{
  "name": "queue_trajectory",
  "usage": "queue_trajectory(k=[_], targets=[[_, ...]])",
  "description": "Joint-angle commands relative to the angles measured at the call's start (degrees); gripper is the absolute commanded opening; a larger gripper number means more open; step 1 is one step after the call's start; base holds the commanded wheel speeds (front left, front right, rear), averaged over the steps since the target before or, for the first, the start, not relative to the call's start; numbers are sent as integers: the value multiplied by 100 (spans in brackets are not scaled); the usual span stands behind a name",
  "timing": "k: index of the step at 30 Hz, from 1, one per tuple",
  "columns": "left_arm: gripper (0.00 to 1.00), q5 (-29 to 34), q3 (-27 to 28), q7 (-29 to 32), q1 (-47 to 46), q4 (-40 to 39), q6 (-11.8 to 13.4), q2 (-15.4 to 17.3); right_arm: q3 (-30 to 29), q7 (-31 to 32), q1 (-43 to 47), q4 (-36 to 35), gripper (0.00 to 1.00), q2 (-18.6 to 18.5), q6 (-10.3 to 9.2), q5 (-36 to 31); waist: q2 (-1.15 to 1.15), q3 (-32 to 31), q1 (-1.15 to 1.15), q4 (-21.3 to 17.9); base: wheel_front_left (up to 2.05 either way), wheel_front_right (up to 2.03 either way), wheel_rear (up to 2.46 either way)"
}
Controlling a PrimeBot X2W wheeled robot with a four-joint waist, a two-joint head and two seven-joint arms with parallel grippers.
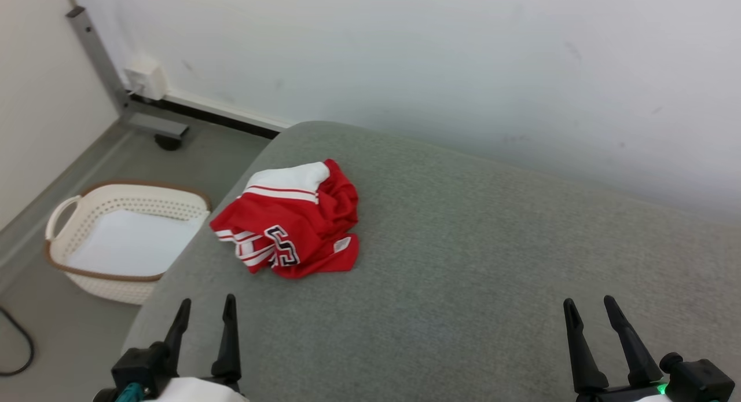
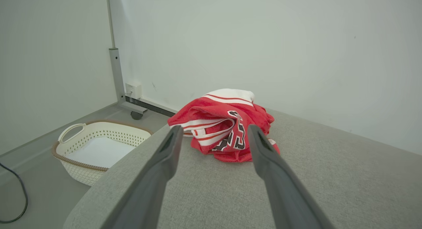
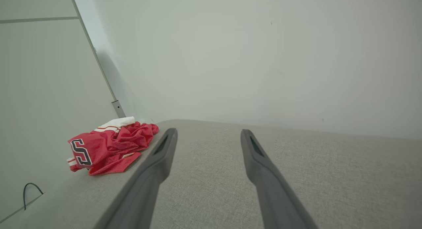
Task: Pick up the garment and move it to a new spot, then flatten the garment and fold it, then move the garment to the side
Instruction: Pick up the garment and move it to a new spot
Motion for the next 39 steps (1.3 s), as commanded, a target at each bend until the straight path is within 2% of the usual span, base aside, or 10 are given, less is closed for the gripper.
queue_trajectory(k=[1,8,12,16,24,29,33,39], targets=[[100,32,5,-2,-35,15,4,17,1,5,-66,24,100,-27,-12,-15,0,16,0,179,0,0,0],[100,-13,46,-2,-103,116,54,17,82,5,-90,48,100,-35,-12,-18,0,21,0,269,0,0,0],[100,-38,90,-2,-277,127,13,26,98,5,-135,16,100,-64,-12,-14,0,80,0,187,0,0,0],[100,-52,98,97,-696,326,-52,176,-31,5,-153,-4,100,-74,-12,23,0,204,0,68,0,0,0],[100,-179,222,1377,-1803,712,-107,715,-53,6,-466,-42,100,-162,-12,-30,0,743,0,-501,0,0,0],[100,-533,548,1970,-2386,801,-117,991,-283,6,-693,-133,100,-191,-12,-105,0,1186,0,-925,0,0,0],[100,-827,741,2314,-2761,1253,-145,1177,-326,6,-875,-184,100,-222,-12,-156,0,1425,0,-1251,0,0,0],[100,-1022,834,2810,-3049,2393,-216,1468,-226,5,-1079,-261,100,-163,-12,-156,0,1649,0,-1742,0,0,0]])
